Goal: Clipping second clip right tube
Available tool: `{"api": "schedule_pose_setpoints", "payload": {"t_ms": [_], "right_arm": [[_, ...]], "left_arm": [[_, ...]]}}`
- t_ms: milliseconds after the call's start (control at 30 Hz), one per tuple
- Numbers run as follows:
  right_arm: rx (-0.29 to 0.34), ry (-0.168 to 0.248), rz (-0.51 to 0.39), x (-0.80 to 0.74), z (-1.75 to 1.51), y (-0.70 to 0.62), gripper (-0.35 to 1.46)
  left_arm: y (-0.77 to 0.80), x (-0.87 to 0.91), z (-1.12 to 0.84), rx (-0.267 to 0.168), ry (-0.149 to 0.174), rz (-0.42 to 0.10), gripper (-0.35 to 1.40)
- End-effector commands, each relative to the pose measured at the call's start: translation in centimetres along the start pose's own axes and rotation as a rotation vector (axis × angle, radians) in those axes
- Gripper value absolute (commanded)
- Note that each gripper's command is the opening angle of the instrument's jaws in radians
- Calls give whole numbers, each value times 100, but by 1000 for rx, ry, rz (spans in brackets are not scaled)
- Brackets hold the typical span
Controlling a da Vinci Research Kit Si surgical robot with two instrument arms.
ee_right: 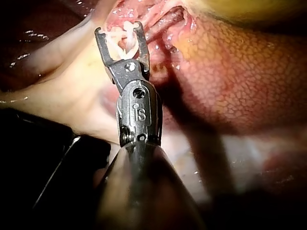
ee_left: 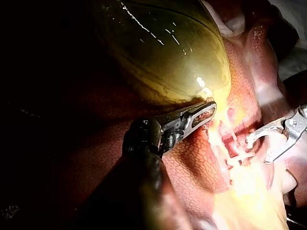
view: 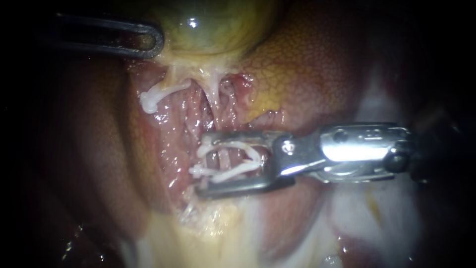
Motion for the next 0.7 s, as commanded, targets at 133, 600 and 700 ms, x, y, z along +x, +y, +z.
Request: {"api": "schedule_pose_setpoints", "payload": {"t_ms": [133, 600, 700], "right_arm": [[-8, -9, 37, -8, -11, 11, 45], [-19, -23, 136, -52, 11, 46, 45], [6, -29, 145, -56, 20, 52, 45]], "left_arm": [[0, 0, 0, 1, 0, 0, -35], [0, 0, 0, 0, 0, 0, -35], [0, 0, 0, 0, 0, 0, -35]]}}
